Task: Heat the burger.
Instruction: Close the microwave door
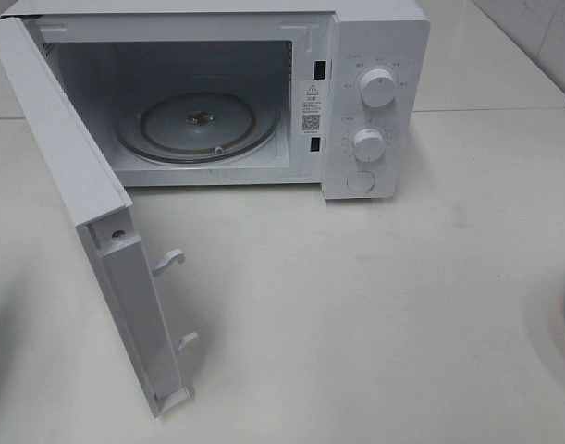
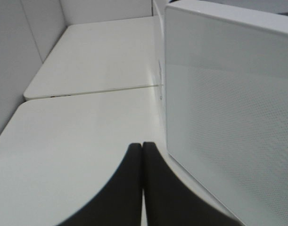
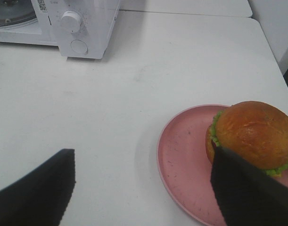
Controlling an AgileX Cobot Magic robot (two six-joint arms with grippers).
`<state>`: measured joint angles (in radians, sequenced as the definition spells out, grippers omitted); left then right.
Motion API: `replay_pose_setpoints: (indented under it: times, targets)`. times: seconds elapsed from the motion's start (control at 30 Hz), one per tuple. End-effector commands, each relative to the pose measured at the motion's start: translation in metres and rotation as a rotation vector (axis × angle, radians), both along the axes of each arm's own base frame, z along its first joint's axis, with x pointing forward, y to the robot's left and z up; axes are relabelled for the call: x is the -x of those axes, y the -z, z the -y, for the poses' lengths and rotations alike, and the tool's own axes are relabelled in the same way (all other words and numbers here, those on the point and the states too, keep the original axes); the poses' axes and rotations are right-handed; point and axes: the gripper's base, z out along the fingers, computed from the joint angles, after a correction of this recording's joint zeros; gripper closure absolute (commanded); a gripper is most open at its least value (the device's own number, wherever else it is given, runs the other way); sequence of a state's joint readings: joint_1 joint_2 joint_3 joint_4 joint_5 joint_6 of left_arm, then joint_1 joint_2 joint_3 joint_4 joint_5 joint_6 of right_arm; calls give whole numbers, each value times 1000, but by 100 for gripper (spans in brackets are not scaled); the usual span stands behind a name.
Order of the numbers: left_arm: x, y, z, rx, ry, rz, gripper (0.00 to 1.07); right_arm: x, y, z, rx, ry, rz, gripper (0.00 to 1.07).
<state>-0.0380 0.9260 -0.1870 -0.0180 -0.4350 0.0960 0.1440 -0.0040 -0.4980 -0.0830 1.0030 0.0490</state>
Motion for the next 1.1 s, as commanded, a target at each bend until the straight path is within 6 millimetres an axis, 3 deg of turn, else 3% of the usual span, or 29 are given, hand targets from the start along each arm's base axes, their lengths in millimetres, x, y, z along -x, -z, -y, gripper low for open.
replay_pose_setpoints:
  times: [0.03,0.5,0.93,1.1]
  targets:
    - [-10,7,12,-1,69,7,107,4,0,1,6,-2,30,31]
    - [-30,22,52,22,250,-7,107,4,0,1,6,-2,30,31]
    - [-36,44,81,26,364,-21,107,4,0,1,6,-2,30,31]
    - [-46,43,95,30,400,-9,107,4,0,1,7,-2,30,31]
